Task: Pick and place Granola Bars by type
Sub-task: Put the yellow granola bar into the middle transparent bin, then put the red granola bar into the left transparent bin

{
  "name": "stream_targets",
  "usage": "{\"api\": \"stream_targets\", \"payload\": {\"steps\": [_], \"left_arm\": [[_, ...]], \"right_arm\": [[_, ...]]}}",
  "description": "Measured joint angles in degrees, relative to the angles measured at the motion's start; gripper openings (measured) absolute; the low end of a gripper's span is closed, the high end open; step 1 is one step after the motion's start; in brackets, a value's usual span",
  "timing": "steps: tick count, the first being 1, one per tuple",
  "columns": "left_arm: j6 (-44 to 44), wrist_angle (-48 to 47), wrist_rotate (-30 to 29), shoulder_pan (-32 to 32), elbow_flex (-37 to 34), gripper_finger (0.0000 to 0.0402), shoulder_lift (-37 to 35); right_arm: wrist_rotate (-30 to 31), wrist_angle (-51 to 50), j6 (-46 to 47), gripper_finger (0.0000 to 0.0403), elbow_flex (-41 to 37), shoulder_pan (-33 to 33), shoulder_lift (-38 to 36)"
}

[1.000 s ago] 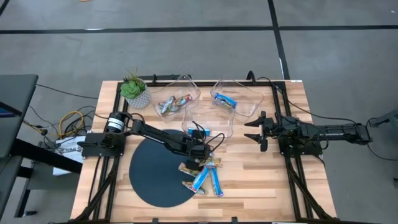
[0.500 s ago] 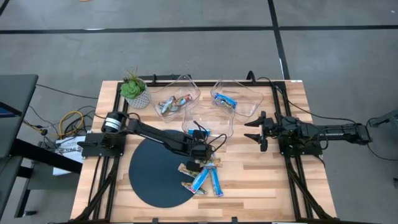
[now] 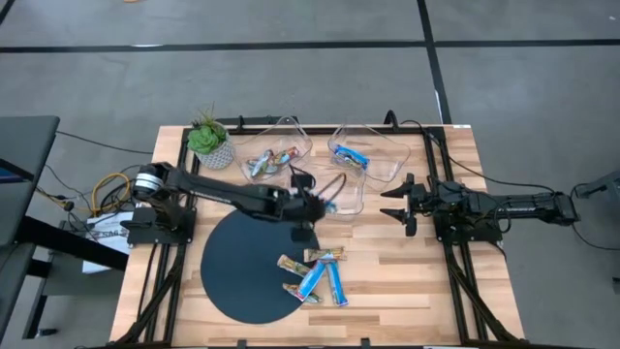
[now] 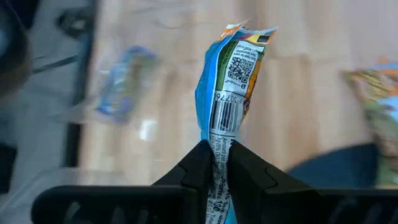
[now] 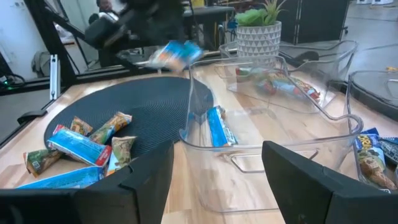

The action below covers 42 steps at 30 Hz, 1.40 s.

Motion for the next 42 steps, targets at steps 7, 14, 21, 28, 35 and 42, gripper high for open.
{"api": "stream_targets", "payload": {"steps": [7, 14, 21, 28, 35, 42], "left_arm": [[0.0, 2.2, -1.3, 6.7, 0.0, 0.0041, -1.8], [0.0, 1.8, 7.6, 12.9, -1.0, 0.0041, -1.6], [1.3, 2.2, 12.4, 13.9, -3.1, 0.0041, -1.5], [1.3, 2.8, 12.7, 13.9, -3.3, 0.0083, -1.5], [1.2, 2.8, 12.7, 13.3, -3.3, 0.0145, -1.5], [1.9, 4.8, 12.7, 8.6, -3.3, 0.0161, -1.5]], "right_arm": [[0.0, 0.0, 0.0, 0.024, 0.0, 0.0, 0.0], [0.0, 0.0, 0.0, 0.024, 0.0, 0.0, 0.0], [0.0, 0.0, 0.0, 0.024, 0.0, 0.0, 0.0], [0.0, 0.0, 0.0, 0.024, 0.0, 0.0, 0.0], [0.0, 0.0, 0.0, 0.024, 0.0, 0.0, 0.0], [0.0, 0.0, 0.0, 0.024, 0.0, 0.0, 0.0]]}}
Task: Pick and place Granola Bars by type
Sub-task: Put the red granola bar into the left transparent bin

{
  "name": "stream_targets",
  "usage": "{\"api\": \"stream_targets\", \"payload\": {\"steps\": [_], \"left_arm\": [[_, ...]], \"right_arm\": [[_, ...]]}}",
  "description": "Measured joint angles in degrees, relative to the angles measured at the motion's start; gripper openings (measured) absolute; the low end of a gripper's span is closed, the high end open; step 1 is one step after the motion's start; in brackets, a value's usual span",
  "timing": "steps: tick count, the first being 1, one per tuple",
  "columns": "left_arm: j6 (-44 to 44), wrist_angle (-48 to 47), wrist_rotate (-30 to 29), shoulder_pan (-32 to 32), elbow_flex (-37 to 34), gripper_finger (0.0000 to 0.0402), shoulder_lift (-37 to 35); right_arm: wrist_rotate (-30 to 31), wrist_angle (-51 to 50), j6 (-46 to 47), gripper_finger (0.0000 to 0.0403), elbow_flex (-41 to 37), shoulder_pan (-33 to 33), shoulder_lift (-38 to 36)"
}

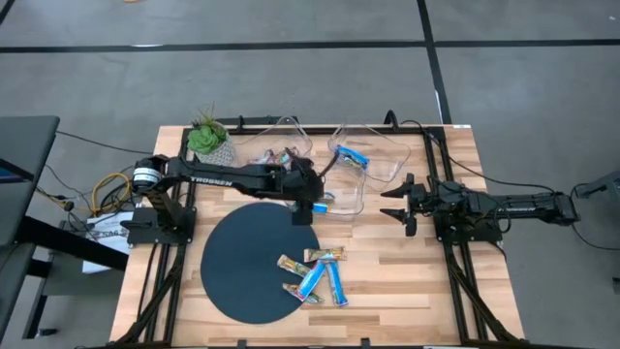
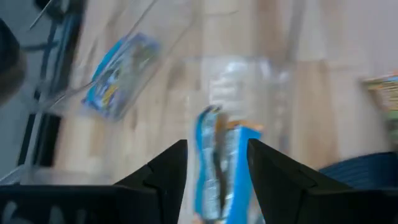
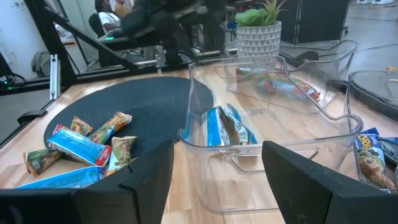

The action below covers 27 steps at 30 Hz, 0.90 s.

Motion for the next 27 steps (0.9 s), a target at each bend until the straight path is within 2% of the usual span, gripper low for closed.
{"api": "stream_targets", "payload": {"steps": [8, 13, 19, 27], "left_arm": [[0.1, 0.0, 0.1, -10.0, 0.0, 0.0159, 0.0], [-6.0, 0.0, 1.9, -16.5, 0.0, 0.0156, 0.0], [-20.5, 0.0, 4.5, -22.0, 0.0, 0.0155, 0.0], [-52.1, 0.0, 3.0, -25.2, 0.0, 0.0155, 0.0]], "right_arm": [[0.0, 0.0, 0.0, 0.024, 0.0, 0.0, 0.0], [0.0, 0.0, 0.0, 0.024, 0.0, 0.0, 0.0], [0.0, 0.0, 0.0, 0.024, 0.0, 0.0, 0.0], [0.0, 0.0, 0.0, 0.024, 0.0, 0.0, 0.0]]}}
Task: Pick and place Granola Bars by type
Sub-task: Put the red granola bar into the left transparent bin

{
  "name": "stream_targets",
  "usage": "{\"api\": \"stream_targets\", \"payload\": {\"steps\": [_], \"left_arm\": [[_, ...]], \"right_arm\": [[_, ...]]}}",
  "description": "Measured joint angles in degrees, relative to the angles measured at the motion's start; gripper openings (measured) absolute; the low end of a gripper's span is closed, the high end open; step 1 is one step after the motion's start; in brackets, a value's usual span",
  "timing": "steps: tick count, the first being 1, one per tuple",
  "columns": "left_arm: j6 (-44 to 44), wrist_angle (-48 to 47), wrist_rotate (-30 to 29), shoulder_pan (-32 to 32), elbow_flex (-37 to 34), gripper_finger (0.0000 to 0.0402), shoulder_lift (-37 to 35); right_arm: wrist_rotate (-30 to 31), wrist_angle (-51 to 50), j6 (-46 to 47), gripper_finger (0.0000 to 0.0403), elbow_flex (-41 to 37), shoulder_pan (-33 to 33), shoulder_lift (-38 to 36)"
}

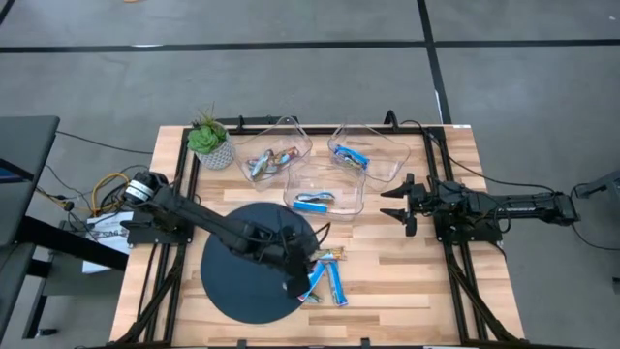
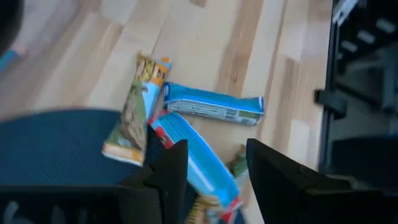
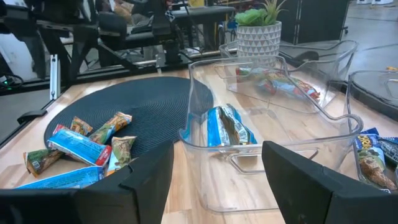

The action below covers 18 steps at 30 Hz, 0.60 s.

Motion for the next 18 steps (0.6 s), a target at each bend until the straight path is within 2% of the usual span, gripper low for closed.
{"api": "stream_targets", "payload": {"steps": [5, 9, 18], "left_arm": [[-9.1, 2.2, 0.8, -1.4, 0.0, 0.0155, 2.7], [-11.1, 4.2, 3.6, -1.9, 2.3, 0.0155, 6.4], [-12.4, -9.3, 1.6, -2.9, 12.6, 0.0155, 13.9]], "right_arm": [[0.0, -0.1, 0.0, 0.024, 0.0, 0.0, 0.0], [0.0, -0.4, 0.0, 0.024, 0.0, 0.0, 0.0], [0.0, -1.2, 0.0, 0.024, 0.0, 0.0, 0.0]]}}
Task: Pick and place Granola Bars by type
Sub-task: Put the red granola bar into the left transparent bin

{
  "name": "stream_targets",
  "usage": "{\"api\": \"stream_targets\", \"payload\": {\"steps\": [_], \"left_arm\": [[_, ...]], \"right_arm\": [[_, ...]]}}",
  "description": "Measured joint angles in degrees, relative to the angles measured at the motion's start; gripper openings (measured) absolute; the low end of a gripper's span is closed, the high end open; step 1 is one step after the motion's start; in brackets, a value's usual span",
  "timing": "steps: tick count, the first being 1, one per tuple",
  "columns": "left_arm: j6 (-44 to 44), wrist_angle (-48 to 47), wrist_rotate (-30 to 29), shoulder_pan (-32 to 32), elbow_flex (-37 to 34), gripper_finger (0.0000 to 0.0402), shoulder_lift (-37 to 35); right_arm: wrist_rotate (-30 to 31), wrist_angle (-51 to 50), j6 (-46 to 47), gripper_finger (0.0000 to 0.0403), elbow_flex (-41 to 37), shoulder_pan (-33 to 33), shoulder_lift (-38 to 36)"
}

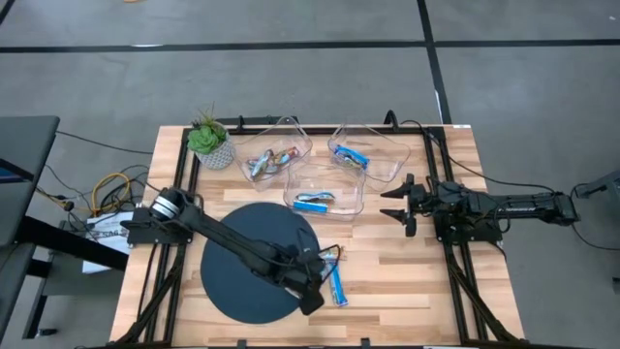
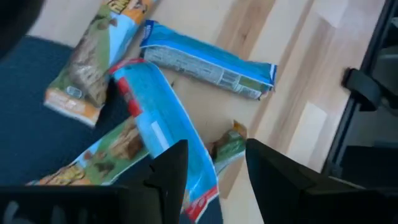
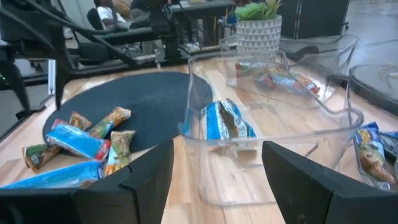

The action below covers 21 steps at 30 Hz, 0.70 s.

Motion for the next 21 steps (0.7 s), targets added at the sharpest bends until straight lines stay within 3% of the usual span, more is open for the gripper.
{"api": "stream_targets", "payload": {"steps": [9, 21], "left_arm": [[-1.2, -8.9, -0.9, -0.3, 8.6, 0.0155, 7.0], [-4.6, -10.8, -2.4, -0.2, 7.1, 0.0155, 8.7]], "right_arm": [[0.0, -0.7, 0.0, 0.024, 0.0, 0.0, 0.0], [0.0, -0.8, 0.0, 0.024, 0.0, 0.0, 0.0]]}}
